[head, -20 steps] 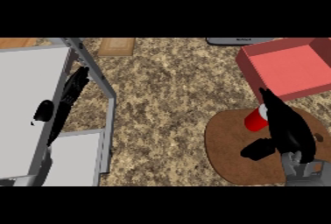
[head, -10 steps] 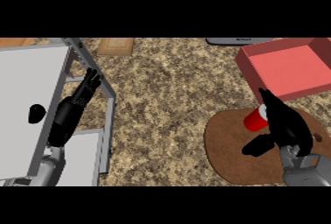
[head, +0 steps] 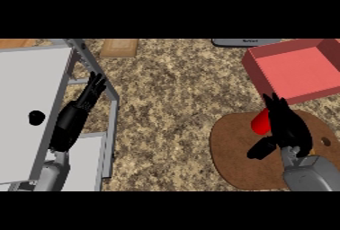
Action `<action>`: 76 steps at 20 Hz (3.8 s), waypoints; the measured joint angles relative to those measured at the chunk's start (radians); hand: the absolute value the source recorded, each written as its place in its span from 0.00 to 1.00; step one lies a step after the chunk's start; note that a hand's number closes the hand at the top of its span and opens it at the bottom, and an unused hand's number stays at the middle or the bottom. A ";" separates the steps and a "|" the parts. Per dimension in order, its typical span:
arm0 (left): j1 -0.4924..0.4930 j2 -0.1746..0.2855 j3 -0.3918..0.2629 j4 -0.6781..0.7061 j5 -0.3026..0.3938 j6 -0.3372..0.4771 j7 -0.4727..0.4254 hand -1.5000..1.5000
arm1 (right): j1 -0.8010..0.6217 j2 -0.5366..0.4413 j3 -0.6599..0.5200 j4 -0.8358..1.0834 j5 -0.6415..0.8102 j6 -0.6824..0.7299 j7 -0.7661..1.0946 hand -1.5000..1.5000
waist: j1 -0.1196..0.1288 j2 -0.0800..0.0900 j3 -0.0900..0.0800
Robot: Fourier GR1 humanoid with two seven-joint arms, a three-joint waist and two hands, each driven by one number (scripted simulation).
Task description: Pick the can from the cutting board and place it in the cardboard box
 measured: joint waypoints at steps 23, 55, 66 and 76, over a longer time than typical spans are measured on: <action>0.007 -0.047 0.014 0.003 -0.017 -0.017 0.045 0.50 | -0.024 0.005 -0.021 0.123 0.159 -0.031 -0.169 1.00 | -0.001 -0.009 -0.015; 0.027 -0.057 0.040 0.000 -0.026 -0.031 0.066 0.50 | 0.281 -0.641 -0.668 0.171 -0.557 0.048 -1.643 1.00 | -0.025 0.004 0.003; -0.007 -0.084 0.032 0.016 -0.043 -0.042 0.088 0.50 | 0.041 -0.673 -0.680 0.318 -0.568 0.115 -1.453 1.00 | 0.011 0.013 0.001; 0.001 -0.089 0.033 0.010 -0.057 -0.064 0.069 0.50 | -0.274 -0.605 -0.554 0.533 -0.486 0.125 -1.373 1.00 | 0.025 0.015 0.003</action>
